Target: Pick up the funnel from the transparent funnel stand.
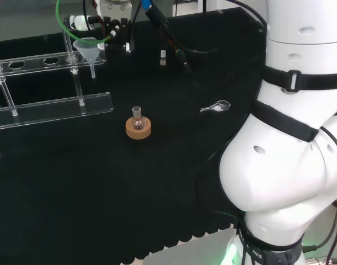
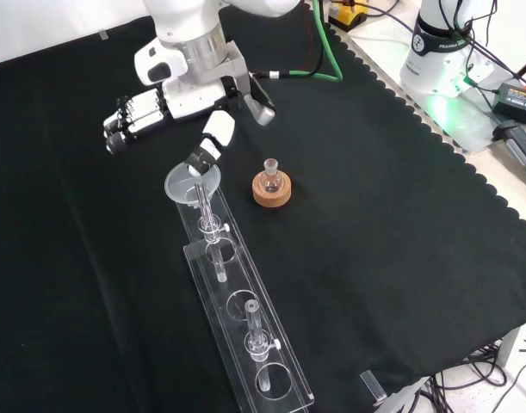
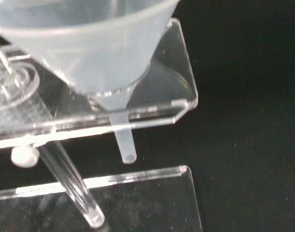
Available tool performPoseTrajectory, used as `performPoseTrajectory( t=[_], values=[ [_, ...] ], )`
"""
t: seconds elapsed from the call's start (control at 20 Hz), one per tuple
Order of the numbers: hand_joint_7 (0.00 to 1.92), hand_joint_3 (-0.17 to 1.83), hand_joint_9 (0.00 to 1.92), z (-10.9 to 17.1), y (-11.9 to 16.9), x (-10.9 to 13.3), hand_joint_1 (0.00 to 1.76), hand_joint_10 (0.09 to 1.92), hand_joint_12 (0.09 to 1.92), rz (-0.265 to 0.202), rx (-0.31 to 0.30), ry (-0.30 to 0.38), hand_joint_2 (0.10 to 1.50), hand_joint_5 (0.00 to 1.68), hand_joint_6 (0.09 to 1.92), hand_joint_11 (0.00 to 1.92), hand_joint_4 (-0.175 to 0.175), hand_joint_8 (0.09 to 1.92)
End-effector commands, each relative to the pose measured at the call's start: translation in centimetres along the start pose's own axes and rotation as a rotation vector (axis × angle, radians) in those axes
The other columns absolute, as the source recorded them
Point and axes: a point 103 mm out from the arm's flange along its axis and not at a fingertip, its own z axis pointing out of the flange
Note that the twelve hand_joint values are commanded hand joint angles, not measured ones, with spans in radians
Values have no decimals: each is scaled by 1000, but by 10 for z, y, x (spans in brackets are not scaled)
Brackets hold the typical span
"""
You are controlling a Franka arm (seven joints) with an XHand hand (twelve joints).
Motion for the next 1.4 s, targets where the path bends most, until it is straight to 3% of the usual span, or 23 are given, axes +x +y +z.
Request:
performPoseTrajectory(
  t=[0.05, 0.45, 0.7, 0.9, 1.4],
  values=[
    [0, 232, 0, 10, -7, 5, 0, 87, 275, -21, 48, -42, 735, 0, 87, 0, 122, 87],
    [0, 223, 0, 2, -17, -23, 0, 87, 231, -16, 56, -22, 748, 0, 87, 0, 120, 87],
    [0, 222, 0, 6, -32, -8, 0, 87, 223, -92, 53, -47, 751, 0, 87, 0, 119, 87],
    [0, 222, 0, 14, -36, 7, 0, 87, 219, -126, 77, -54, 755, 0, 87, 0, 118, 87],
    [0, 220, 0, 41, -22, 18, 0, 87, 210, -138, 94, -76, 758, 0, 87, 0, 113, 87]
  ],
)
